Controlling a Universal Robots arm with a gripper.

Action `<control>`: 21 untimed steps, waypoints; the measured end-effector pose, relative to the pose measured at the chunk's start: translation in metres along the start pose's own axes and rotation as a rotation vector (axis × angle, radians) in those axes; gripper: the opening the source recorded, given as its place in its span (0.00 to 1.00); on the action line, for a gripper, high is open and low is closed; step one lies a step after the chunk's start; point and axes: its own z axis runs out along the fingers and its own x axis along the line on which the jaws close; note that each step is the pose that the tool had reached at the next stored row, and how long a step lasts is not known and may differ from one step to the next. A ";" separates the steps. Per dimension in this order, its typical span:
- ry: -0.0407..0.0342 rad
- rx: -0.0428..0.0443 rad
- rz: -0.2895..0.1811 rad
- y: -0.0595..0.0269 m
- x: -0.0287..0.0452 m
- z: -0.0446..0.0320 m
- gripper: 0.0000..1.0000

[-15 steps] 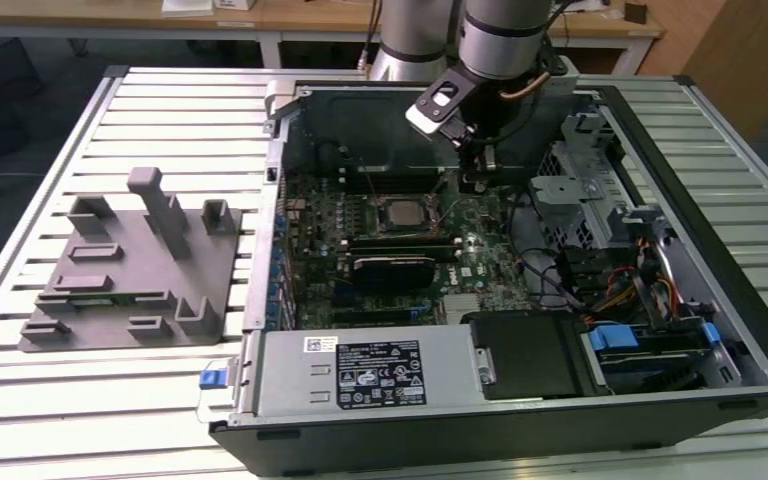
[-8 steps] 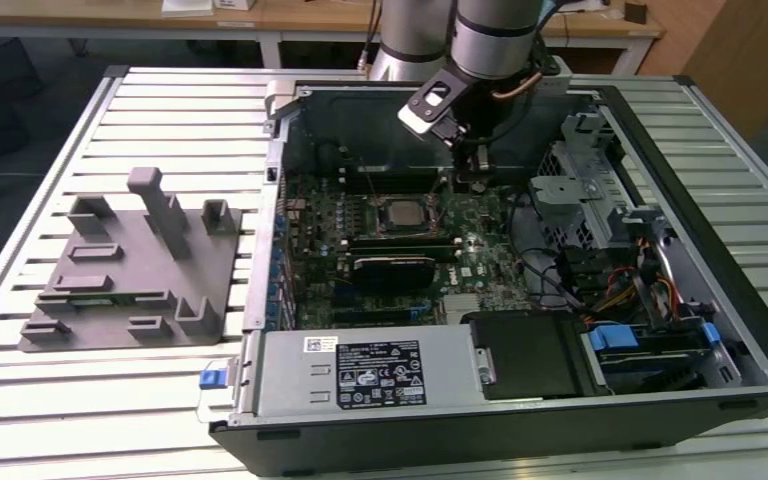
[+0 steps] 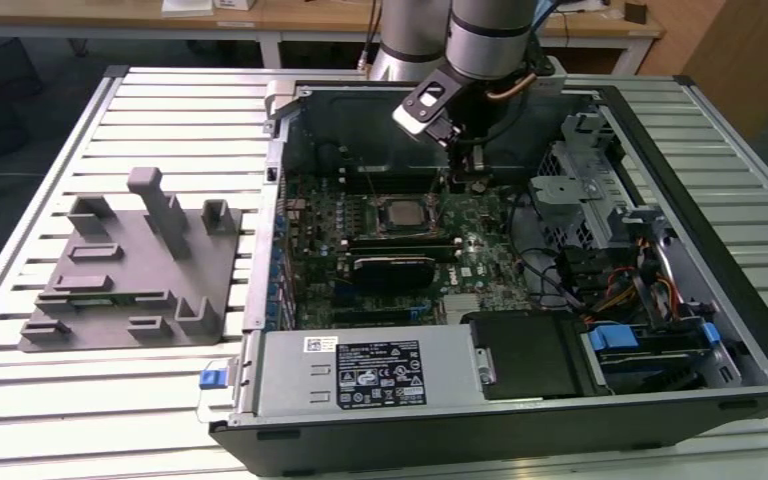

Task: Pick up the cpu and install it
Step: 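Close the cpu cover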

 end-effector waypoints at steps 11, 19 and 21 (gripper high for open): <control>0.0001 0.0000 0.000 -0.0072 0.0003 0.0016 0.11; 0.0000 0.0000 0.000 -0.0168 0.0006 0.0030 0.11; 0.0002 -0.0001 0.000 -0.0199 0.0007 0.0034 0.11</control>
